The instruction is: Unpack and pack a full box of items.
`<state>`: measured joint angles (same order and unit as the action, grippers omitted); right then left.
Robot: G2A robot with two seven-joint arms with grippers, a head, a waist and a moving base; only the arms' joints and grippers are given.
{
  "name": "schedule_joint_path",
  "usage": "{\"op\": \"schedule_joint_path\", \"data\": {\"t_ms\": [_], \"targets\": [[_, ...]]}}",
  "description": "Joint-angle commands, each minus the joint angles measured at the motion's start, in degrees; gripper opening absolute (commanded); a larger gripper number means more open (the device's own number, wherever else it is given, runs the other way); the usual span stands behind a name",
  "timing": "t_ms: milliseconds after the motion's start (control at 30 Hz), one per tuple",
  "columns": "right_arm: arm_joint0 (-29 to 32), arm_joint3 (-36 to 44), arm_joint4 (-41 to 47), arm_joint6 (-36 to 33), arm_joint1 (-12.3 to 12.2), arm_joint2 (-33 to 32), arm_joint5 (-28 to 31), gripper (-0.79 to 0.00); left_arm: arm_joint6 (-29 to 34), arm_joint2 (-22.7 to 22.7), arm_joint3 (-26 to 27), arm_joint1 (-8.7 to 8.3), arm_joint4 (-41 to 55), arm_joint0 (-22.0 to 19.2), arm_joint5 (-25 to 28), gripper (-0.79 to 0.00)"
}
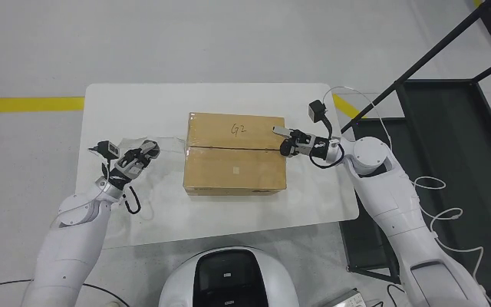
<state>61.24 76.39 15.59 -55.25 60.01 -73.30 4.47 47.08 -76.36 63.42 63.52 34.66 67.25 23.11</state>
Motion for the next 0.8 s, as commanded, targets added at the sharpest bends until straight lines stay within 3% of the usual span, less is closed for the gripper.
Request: {"op": "schedule_joint_path", "data": {"t_ms": [0, 333, 767], "targets": [[0.0, 0.0, 0.0, 0.0, 0.0, 0.0, 0.0, 0.0, -0.13, -0.58, 2.54, -0.16, -0.36, 0.83, -0.65, -0.785], [0.0, 0.0, 0.0, 0.0, 0.0, 0.0, 0.0, 0.0, -1.75, 0.37, 10.57, -0.09, -5.29, 1.0, -2.72, -0.785], [0.0, 0.0, 0.0, 0.0, 0.0, 0.0, 0.0, 0.0, -2.5, 7.31, 13.34, 1.21, -13.24, -3.77, -3.91, -0.785]]}}
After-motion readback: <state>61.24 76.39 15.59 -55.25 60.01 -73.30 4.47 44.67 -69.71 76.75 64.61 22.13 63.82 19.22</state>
